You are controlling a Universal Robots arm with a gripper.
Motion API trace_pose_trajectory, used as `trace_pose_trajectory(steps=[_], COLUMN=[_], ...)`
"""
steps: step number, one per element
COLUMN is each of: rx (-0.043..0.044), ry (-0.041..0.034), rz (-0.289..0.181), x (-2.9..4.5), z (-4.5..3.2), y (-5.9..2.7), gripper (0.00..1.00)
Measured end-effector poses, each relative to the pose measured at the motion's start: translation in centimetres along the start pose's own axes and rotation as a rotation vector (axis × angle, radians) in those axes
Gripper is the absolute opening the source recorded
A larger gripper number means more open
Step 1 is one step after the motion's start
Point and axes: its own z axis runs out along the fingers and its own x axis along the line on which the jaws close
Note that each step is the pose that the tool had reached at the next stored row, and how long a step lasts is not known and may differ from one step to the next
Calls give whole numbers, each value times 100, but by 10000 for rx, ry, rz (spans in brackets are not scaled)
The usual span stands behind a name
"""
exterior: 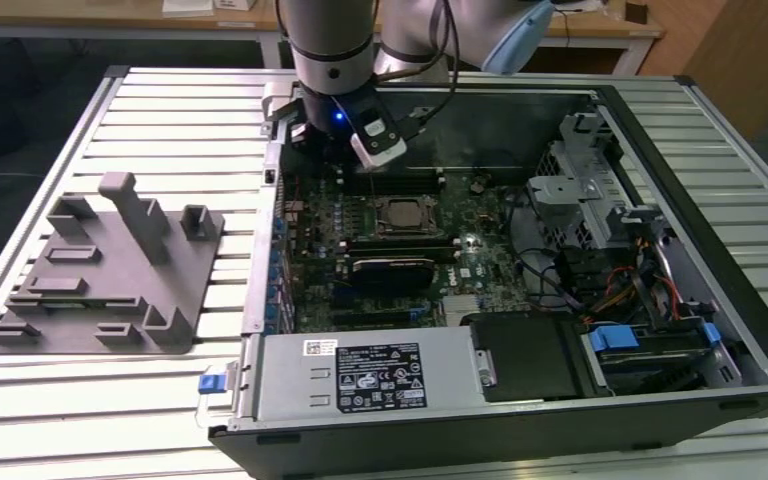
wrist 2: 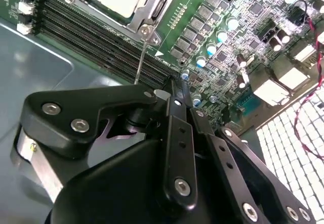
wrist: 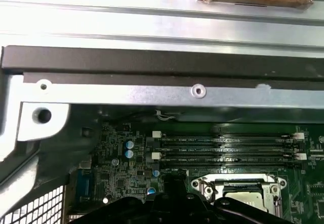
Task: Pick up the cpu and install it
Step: 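Install the first cpu locking lever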
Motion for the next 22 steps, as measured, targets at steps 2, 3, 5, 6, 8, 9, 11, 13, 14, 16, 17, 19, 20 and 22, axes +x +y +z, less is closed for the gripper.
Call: trace_pose_trajectory(steps=[2, 3, 5, 6, 8, 9, 11, 13, 14, 16, 17, 19, 20, 22], rx=[-2, -2, -3, -4, -2, -1, -1, -1, -1, -2, -2, -2, -3, -1], ry=[-5, -6, -8, -8, -7, -5, -5, -6, -6, -7, -6, -6, -7, -6], rz=[-1, -1, -1, -1, -1, 0, 0, -1, 0, 0, -1, 1, 0, 0], x=[-2, -3, -3, -4, -3, -7, -46, -108, -140, -210, -244, -318, -359, -433], z=[-29, -43, -49, -48, -50, -50, -48, -43, -41, -36, -34, -29, -26, -21], y=[6, 9, 10, 10, 10, 10, 10, 9, 8, 7, 7, 6, 5, 4], gripper=[11, 11, 11, 11, 11, 11, 11, 11, 11, 11, 11, 11, 11, 11])
